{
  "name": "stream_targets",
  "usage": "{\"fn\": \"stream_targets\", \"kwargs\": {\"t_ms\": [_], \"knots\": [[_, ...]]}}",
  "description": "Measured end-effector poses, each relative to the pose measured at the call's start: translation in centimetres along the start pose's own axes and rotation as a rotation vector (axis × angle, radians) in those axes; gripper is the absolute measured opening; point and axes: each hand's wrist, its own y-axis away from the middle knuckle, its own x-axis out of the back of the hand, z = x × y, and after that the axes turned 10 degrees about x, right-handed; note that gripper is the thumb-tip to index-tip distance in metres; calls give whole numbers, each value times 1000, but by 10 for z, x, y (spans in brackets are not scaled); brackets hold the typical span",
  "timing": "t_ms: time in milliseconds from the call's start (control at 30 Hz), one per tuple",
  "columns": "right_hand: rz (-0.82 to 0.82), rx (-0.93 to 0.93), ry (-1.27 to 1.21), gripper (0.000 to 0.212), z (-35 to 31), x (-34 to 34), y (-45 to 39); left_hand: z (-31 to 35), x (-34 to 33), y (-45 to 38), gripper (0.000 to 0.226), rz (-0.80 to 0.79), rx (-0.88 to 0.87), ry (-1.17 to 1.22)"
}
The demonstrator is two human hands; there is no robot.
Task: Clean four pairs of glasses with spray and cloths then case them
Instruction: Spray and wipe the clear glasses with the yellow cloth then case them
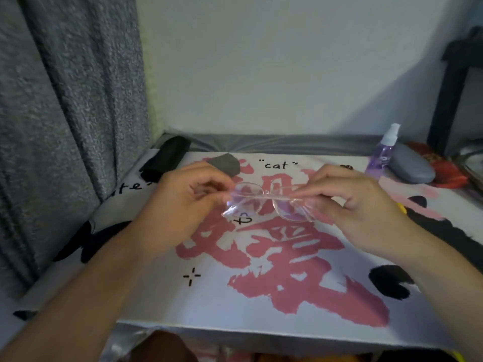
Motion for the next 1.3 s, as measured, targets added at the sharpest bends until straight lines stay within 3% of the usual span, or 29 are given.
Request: {"fn": "stream_targets", "kwargs": {"t_ms": [100, 167, 233, 367, 467, 533, 567, 700, 767, 800, 900, 1000, 1133, 1233, 1300], "knots": [[-109, 161, 370, 20, 18, -5, 4, -12, -11, -13, 13, -12, -121, -185], [-209, 218, 578, 32, 22, -11, 11, -19, -20, -12, 13, -17, -176, -276], [-267, 243, 691, 41, 21, -15, 18, -24, -27, -4, 15, -39, -198, -339], [-318, 256, 745, 36, 16, -18, 32, -34, -33, 11, 18, -115, -184, -348], [-102, 135, 645, 23, 15, -10, 41, -35, -30, 17, 25, -150, -130, -251], [112, -48, 621, 11, 18, 5, 43, -30, -28, 19, 32, -147, -67, -160], [138, -150, 626, 5, 21, 13, 44, -28, -28, 20, 34, -137, -41, -118], [-99, -443, 637, 15, 41, 25, 62, -24, -29, 18, 23, -33, -31, -38], [-96, -457, 635, 5, 45, 27, 66, -26, -29, 15, 22, 29, -19, -20], [-54, -459, 634, 10, 45, 29, 63, -27, -29, 14, 22, 50, -9, -16], [166, -431, 509, 11, 29, 33, 36, -28, -32, 13, 21, 96, 4, -39], [366, -401, 138, 11, 4, 34, -12, -17, -28, 10, 19, 152, -29, -21], [408, -235, -189, 15, -21, 24, -75, 16, -22, -12, 19, 67, 125, 269], [397, -129, -381, 15, -28, 13, -117, 36, -22, -39, 55, -147, 237, 561], [345, -78, -427, 12, -26, 9, -138, 41, -21, -58, 70, -195, 254, 689]]}}
